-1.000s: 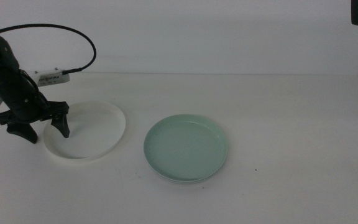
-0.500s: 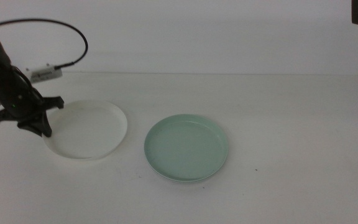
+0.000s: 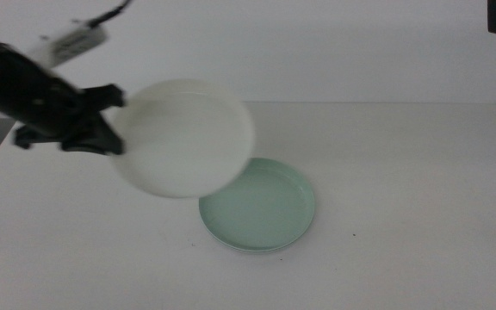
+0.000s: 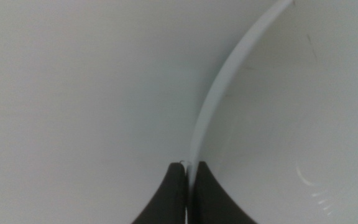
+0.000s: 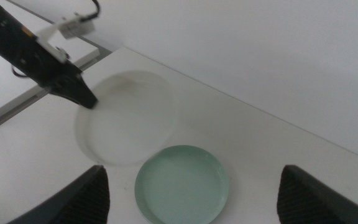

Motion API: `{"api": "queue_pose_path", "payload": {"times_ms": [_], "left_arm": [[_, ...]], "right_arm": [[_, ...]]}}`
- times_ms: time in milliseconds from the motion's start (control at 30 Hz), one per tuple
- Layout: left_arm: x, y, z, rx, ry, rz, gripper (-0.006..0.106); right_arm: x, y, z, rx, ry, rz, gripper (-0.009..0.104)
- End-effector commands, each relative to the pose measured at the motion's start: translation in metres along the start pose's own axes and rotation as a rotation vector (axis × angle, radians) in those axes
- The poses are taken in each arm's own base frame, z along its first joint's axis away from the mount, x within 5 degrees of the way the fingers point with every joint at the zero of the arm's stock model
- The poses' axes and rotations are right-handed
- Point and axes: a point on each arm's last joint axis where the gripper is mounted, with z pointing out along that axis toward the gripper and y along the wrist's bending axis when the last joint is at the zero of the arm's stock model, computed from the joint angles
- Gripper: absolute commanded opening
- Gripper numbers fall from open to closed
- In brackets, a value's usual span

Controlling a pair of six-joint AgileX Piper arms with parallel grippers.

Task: Stack the three bowls on top of each other.

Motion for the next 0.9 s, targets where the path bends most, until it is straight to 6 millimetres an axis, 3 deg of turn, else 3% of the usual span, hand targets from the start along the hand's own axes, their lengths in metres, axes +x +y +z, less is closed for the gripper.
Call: {"api": "queue_pose_path", "payload": {"times_ms": [0, 200, 467, 633, 867], "left_arm": [[0.002, -0.02, 0.014, 0.024, -0.006, -0.01, -0.002], [0.006, -0.054, 0.065, 0.046, 0.068, 0.055, -0.002], [0.008, -0.06, 0.126, 0.027, 0.109, 0.058, -0.002], [0.01, -0.057, 0.139, 0.015, 0.131, 0.052, -0.002], [0.011, -0.05, 0.141, -0.048, 0.143, 0.081, -0.002]], "right_arm": [[0.0, -0.001, 0.0, 0.007, -0.009, -0.005, 0.089], [0.0, -0.001, 0.0, 0.007, -0.009, -0.005, 0.089], [0.0, -0.001, 0.0, 0.007, -0.009, -0.005, 0.089], [0.0, -0.001, 0.0, 0.007, -0.007, -0.005, 0.089], [0.0, -0.001, 0.0, 0.007, -0.007, -0.005, 0.089]]}}
